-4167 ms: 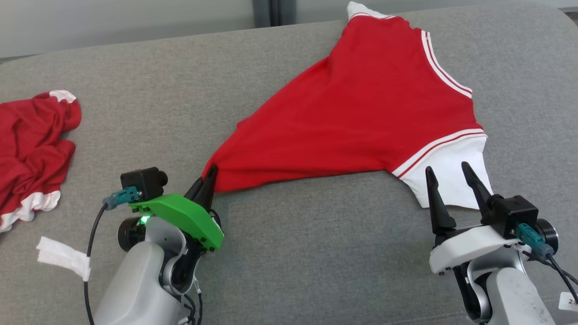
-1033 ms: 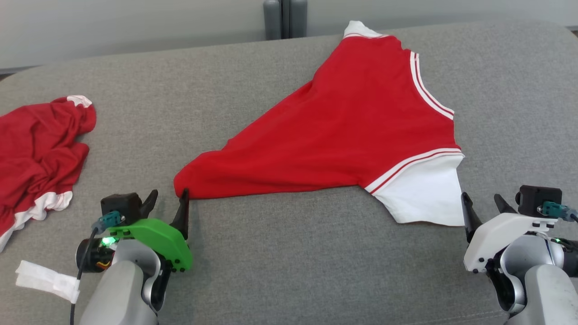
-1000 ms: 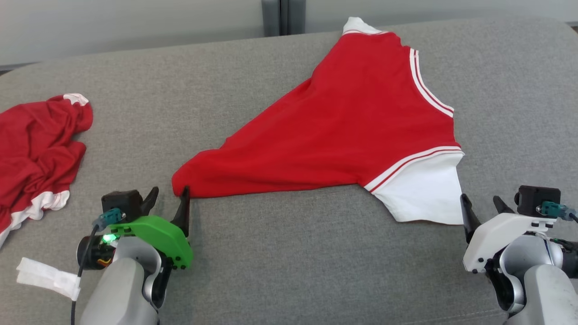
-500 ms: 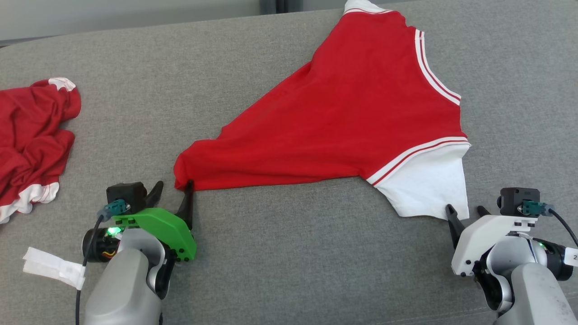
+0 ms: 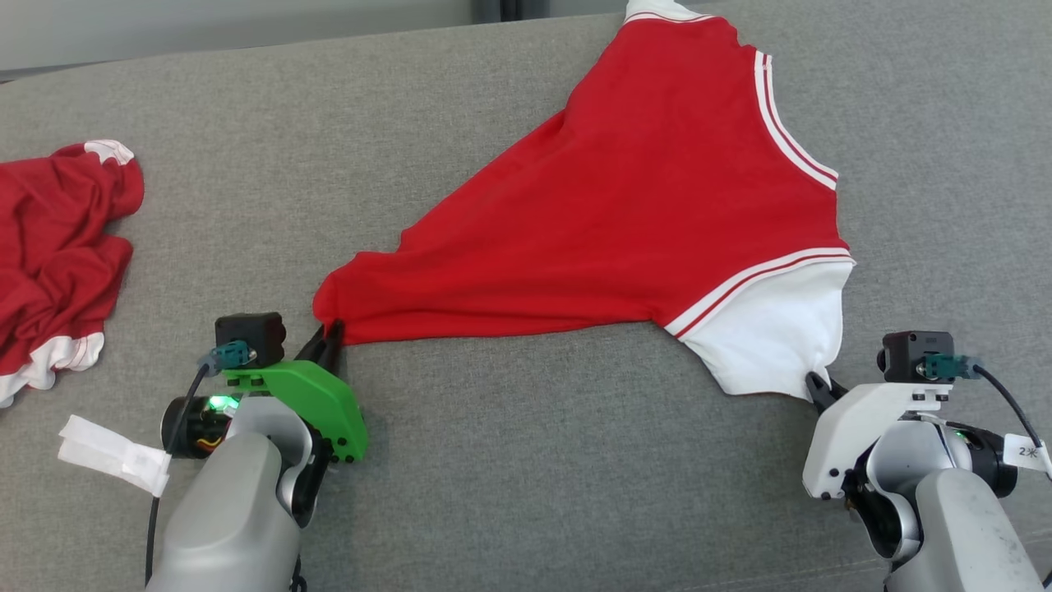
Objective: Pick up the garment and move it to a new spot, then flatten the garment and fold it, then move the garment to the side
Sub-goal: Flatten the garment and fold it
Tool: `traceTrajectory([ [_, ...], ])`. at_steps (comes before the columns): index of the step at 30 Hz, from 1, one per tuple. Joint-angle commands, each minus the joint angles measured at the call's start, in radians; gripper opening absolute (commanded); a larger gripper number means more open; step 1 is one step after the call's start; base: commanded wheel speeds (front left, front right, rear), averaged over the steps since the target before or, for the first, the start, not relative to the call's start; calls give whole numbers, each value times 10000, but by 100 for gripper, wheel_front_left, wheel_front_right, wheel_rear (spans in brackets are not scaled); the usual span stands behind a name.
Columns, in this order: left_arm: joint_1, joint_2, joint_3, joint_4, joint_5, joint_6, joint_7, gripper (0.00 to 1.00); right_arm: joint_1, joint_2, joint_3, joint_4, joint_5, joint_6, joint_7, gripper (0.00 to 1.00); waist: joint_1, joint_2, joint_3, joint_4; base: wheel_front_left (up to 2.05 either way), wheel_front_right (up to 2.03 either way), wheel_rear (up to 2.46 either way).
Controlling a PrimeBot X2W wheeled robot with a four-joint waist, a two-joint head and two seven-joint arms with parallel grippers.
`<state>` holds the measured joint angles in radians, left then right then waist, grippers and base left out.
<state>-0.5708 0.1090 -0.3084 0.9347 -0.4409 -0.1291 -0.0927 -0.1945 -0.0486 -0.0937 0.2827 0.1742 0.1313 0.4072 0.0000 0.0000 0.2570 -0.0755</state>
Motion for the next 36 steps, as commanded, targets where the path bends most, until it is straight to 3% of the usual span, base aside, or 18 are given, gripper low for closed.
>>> traceTrajectory([
  [1,269,-42,-112,115,-188,-7,43,0,112,-33,-84,-7,121,-12,-86,0,0,0,-56,7,0,0,0],
  [7,473,12,29,-1161,-1421,-11,-871,0,12,-28,-431,-1251,942,-12,-1184,0,0,0,-355,48,0,0,0],
  [11,988,162,62,-2945,-2952,-13,-983,0,-43,-30,-643,-2460,1736,-11,-1826,0,0,0,-604,43,0,0,0],
  [21,1775,773,420,-7607,-6042,-13,371,0,-683,-189,-1126,-5629,2327,-11,-1990,0,0,0,-650,-23,0,0,0],
  [25,1365,810,538,-9096,-6826,287,1290,0,-1605,-518,-1278,-6441,2547,-8,-1602,0,0,0,-181,-98,0,0,0],
  [30,-11,1031,680,-9800,-7348,1093,2563,0,-3724,-859,-1379,-5607,3154,-6,-956,0,0,0,1051,-223,0,0,0],
  [36,-2897,1514,1172,-8544,-7276,2034,3362,0,-7251,-1231,-481,-2111,2862,-6,-1151,0,0,0,3018,-746,0,0,0],
])
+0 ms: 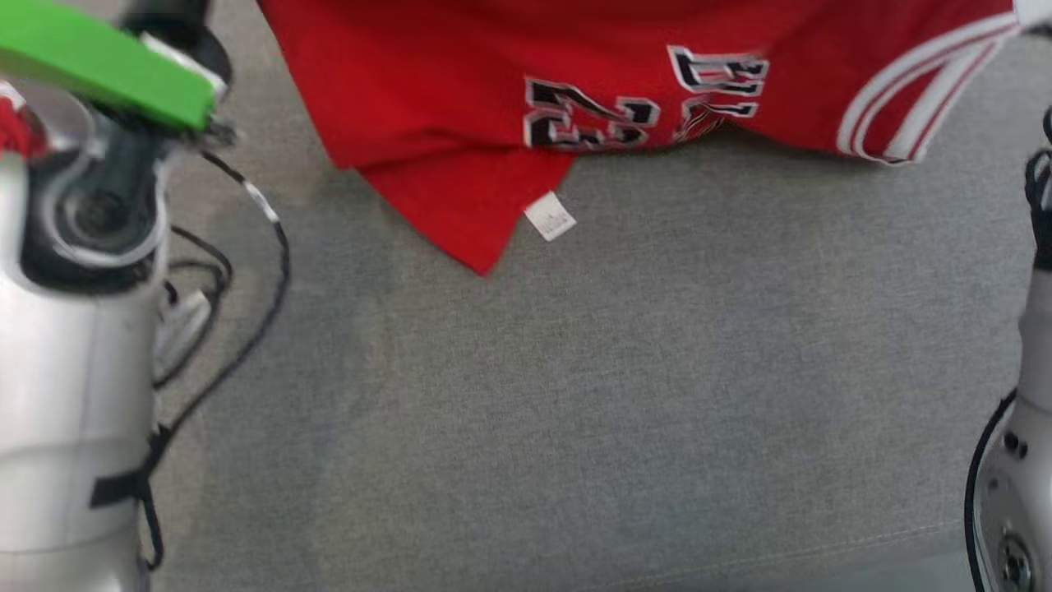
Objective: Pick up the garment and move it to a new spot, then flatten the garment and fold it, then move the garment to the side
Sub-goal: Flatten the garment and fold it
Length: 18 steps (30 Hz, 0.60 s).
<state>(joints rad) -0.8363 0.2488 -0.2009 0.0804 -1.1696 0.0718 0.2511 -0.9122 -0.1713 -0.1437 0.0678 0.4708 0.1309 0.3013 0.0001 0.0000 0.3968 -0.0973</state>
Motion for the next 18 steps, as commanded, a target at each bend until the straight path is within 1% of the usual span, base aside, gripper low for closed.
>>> traceTrajectory([
  [1,-822,226,184,335,200,43,-133,0,-733,-40,269,737,-333,1,-417,0,-1,0,1852,-638,0,0,0],
  [2,-1306,287,345,597,384,25,-375,0,-1288,40,322,1324,-436,-2,-751,0,-1,0,2001,-726,0,0,0],
  [4,-2252,299,477,1222,672,-135,-895,0,-2460,76,463,2418,-928,-1,-1750,0,-1,0,2186,-829,0,0,0],
  [5,-2726,299,469,1614,884,-261,-1147,0,-3121,115,439,2912,-1108,-2,-2423,0,-1,0,2224,-846,0,0,0],
  [7,-3644,383,439,2191,1377,-472,-1796,0,-4229,141,401,3512,-1392,-2,-3728,0,-1,0,2252,-850,0,0,0],
  [9,-4517,158,574,2598,1591,-748,-2544,0,-5175,60,485,3918,-1697,-5,-4894,0,-1,0,2222,-833,0,0,0],
  [11,-5207,-12,733,2891,1660,-1109,-3278,0,-6004,-21,579,4080,-1900,-10,-5442,0,-1,0,2177,-787,0,0,0],
  [14,-5953,-168,886,3089,1654,-1550,-4077,0,-6766,-134,759,3749,-2118,-10,-5661,0,-1,0,2154,-739,0,0,0],
  [16,-6222,-313,923,3151,1441,-1754,-4340,0,-6892,-286,918,3259,-2266,-10,-5657,0,-1,0,2207,-651,0,0,0],
  [18,-6186,-286,795,3240,1447,-1884,-4460,0,-6649,-497,1354,3081,-2418,-10,-5657,0,-1,0,2290,-538,0,0,0],
])
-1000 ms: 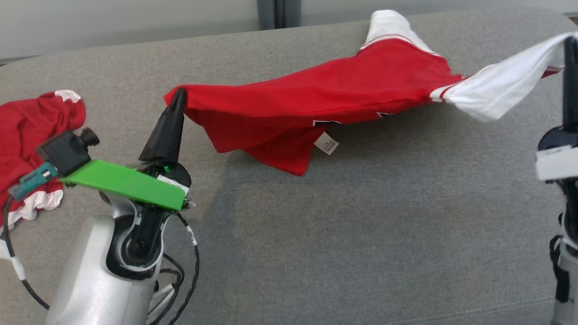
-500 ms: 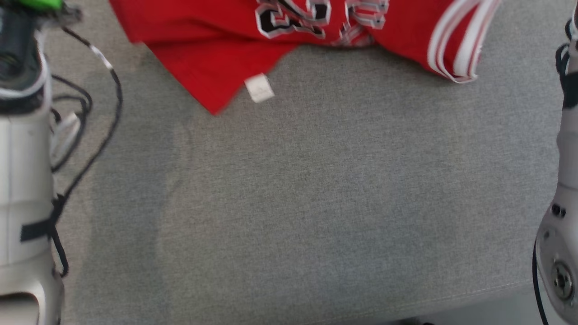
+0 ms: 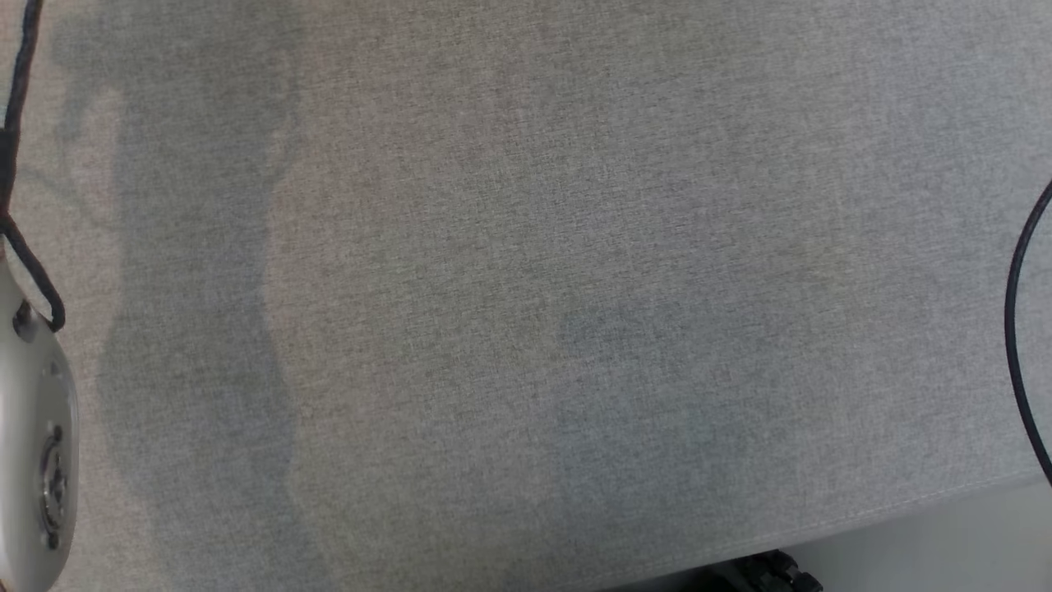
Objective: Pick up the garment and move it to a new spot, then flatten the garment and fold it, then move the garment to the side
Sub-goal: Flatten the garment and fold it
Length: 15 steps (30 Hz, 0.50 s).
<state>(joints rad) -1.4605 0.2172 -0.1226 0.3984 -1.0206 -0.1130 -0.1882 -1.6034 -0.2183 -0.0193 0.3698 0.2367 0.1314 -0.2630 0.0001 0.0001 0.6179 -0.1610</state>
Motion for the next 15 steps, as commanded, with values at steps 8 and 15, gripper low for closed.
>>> traceTrajectory([
  [8,2652,-11,-1000,768,-514,-178,-205,0,2002,-1531,2939,714,174,-16,-22,0,-1,-1,188,635,0,0,0],
  [15,5988,190,-1865,661,-1408,-182,-584,0,4471,-2973,4988,940,1829,-16,118,0,-1,-1,-891,1172,0,0,0],
])
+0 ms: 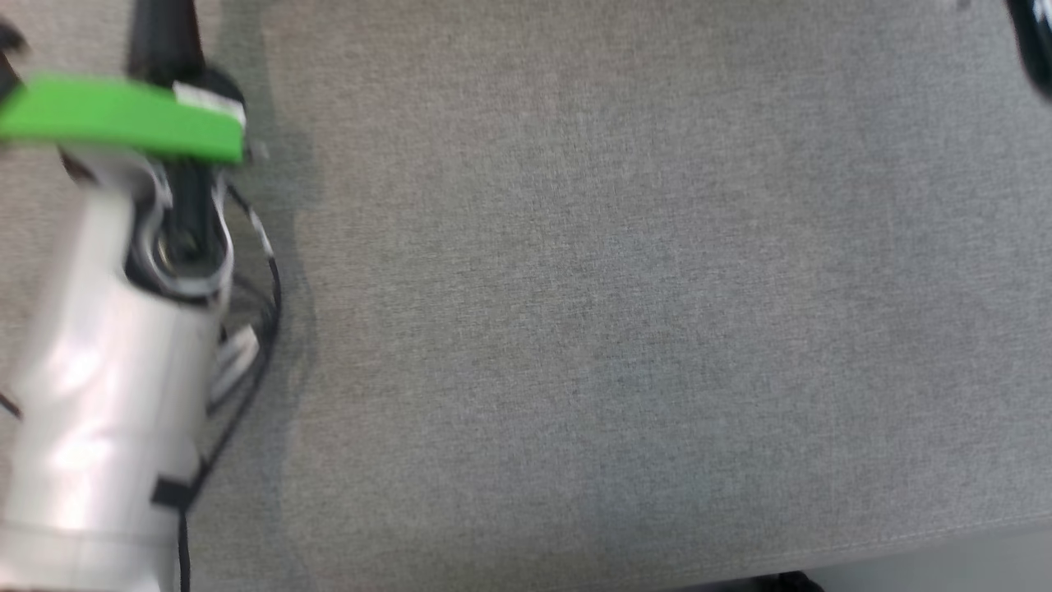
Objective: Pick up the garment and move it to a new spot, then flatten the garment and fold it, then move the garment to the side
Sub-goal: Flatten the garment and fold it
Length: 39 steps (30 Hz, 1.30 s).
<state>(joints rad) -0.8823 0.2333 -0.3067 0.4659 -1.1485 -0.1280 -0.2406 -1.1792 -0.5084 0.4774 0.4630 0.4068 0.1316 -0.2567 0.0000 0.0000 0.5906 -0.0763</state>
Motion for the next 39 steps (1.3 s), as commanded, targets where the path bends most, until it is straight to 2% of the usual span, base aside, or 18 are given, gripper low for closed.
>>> traceTrajectory([
  [1,710,123,-130,-51,-212,-28,-74,0,683,-257,244,-56,438,-18,260,0,0,0,-848,367,0,0,0],
  [6,2725,501,-902,-299,-402,-23,-127,0,2789,-918,203,-394,1870,-16,1651,0,0,0,-1988,550,0,0,0],
  [12,4521,1029,-1889,-737,-168,-22,-161,0,5834,-1149,-1131,-1352,2945,-18,3819,0,0,0,-3243,639,0,0,0],
  [15,5154,1168,-2217,-822,4,-23,-164,0,7401,-930,-2115,-2132,2991,-19,4879,0,0,0,-3695,633,0,0,0],
  [18,5585,1303,-2457,-860,243,136,-149,0,8765,-467,-3129,-2927,2747,-18,5885,0,0,0,-4006,597,0,0,0],
  [23,6242,1492,-2499,-1055,523,735,-179,0,10920,804,-4599,-4580,2149,-18,8041,0,0,0,-4332,518,0,0,0],
  [29,6976,1563,-2286,-1487,623,1241,-219,0,12639,2368,-5720,-6245,1512,-18,10188,0,0,0,-4498,437,0,0,0],
  [33,7322,1579,-2381,-1657,668,1585,-97,0,13225,3130,-6005,-6893,1222,-16,11103,0,0,0,-4531,386,0,0,0],
  [39,7990,1842,-2347,-1996,516,2379,189,0,13516,3700,-6324,-7583,724,-16,11681,0,0,0,-4573,309,0,0,0],
])
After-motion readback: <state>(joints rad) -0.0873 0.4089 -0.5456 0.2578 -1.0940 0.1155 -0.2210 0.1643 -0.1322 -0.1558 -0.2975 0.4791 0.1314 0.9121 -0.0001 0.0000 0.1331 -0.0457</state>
